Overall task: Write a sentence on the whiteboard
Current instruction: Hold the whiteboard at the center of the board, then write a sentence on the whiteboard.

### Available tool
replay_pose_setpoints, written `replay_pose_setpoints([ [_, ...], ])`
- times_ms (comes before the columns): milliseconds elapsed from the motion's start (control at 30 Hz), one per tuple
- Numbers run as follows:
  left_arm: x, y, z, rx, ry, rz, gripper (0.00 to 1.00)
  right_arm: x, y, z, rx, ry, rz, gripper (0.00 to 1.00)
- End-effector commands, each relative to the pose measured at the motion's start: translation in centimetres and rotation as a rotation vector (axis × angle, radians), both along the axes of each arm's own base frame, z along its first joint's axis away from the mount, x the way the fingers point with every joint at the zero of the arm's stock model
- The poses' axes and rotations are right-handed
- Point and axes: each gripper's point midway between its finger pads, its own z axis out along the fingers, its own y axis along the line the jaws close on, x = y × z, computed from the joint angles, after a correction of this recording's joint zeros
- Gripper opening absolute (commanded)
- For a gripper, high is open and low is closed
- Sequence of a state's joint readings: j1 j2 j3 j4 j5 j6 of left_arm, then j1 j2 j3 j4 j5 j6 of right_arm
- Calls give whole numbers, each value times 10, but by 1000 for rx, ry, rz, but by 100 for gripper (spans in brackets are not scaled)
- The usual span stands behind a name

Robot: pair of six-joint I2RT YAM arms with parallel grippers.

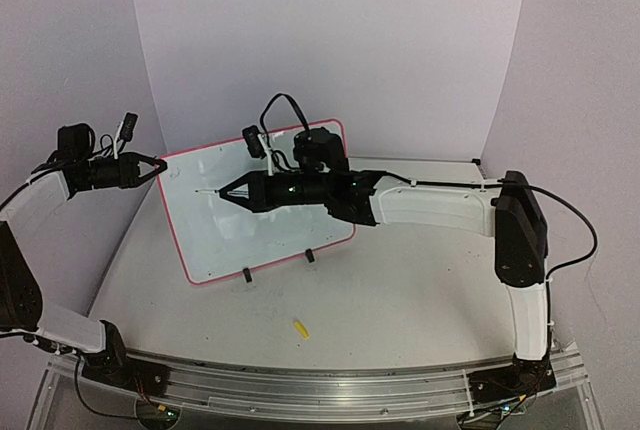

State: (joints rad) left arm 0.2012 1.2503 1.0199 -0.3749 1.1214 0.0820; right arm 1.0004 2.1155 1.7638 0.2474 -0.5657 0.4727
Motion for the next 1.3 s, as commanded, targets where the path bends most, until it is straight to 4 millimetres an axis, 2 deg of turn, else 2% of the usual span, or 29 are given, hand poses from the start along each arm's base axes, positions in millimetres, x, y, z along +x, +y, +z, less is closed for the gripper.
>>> replay_pose_setpoints([
  [0, -8, -3, 2, -3, -3, -33, 10, -3, 2, 25, 61, -56, 7, 0],
  [233, -14, -6, -7, 1, -7, -61, 0, -6, 0, 31, 66, -71, 15, 0],
  [467, -27, -13, -15, -1, -39, -104, 0, -9, -6, 31, 59, -75, 6, 0],
  [733, -45, -32, -18, 12, -36, -150, 0, -12, -11, 36, 61, -97, 13, 0],
  [933, -46, -36, -18, 14, -32, -169, 0, -14, 2, 44, 91, -115, 69, 0],
  [1267, -47, -35, -19, 27, -29, -164, 0, -4, 23, 50, 135, -137, 104, 0],
])
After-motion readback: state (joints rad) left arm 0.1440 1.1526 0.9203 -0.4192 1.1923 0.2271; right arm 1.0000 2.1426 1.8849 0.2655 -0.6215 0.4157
